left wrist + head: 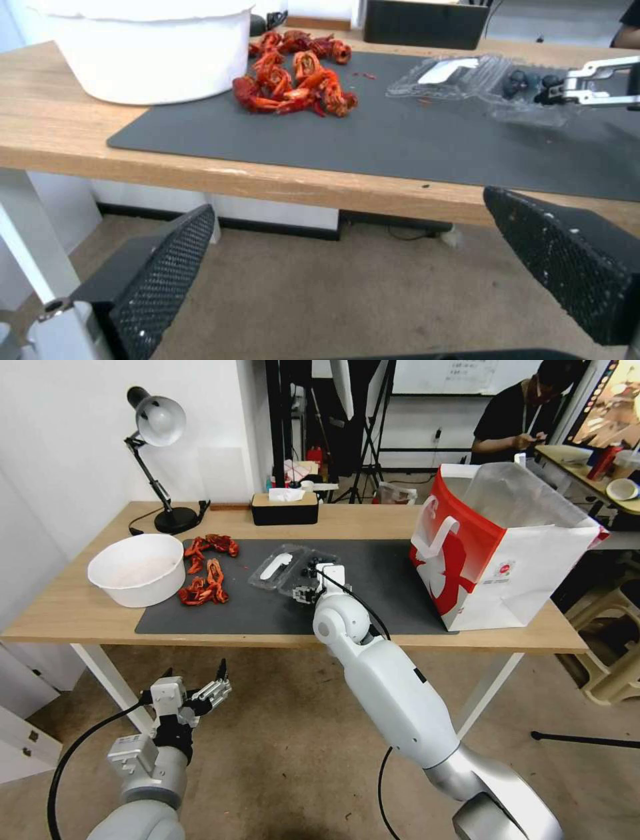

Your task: Close the takeout container lid, then place the container into the takeout bag.

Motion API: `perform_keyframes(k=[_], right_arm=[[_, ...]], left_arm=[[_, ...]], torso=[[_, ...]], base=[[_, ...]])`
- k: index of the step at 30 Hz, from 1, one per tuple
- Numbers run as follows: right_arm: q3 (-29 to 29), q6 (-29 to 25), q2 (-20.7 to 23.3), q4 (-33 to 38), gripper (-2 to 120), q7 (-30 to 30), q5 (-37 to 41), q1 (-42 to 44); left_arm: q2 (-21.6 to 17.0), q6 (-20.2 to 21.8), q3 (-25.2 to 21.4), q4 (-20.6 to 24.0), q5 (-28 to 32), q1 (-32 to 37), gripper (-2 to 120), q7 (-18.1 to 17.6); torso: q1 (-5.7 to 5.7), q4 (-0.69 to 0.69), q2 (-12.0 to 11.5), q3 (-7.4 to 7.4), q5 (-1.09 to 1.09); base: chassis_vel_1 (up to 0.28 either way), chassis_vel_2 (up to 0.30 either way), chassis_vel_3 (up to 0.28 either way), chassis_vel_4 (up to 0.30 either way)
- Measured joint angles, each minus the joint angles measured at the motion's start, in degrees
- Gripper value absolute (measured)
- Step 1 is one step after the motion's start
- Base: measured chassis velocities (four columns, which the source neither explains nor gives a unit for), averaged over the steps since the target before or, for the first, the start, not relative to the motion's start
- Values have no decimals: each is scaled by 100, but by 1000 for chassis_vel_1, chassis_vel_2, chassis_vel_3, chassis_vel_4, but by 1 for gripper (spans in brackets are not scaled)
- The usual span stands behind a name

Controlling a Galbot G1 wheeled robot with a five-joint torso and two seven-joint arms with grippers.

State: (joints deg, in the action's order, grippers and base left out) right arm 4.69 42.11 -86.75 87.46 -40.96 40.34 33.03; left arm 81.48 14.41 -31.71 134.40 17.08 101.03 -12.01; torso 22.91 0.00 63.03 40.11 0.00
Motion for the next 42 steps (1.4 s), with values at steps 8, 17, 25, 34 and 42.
perform_keyframes(k=[8,17,25,34,42], right_arm=[[-58,-1,126,108,100,-166,170,23],[-122,-2,360,248,100,-202,270,54],[-274,-3,534,292,100,-117,301,63],[-380,-3,673,292,100,32,243,101],[-472,-12,784,319,100,506,-154,174]], left_arm=[[-14,-38,15,-23,-5,-14,100,-21],[-16,-63,29,-75,-16,-48,100,-54],[-7,-69,65,-110,-32,-66,100,-66],[0,-107,83,-177,-28,-63,100,-82],[4,-110,108,-199,-3,-60,100,-88]], torso=[[0,0,0,0,0],[0,0,0,0,0],[0,0,0,0,1],[0,0,0,0,1],[0,0,0,0,0]], base=[[0,0,0,0],[0,0,0,0],[0,0,0,0],[0,0,0,0],[0,0,0,0]])
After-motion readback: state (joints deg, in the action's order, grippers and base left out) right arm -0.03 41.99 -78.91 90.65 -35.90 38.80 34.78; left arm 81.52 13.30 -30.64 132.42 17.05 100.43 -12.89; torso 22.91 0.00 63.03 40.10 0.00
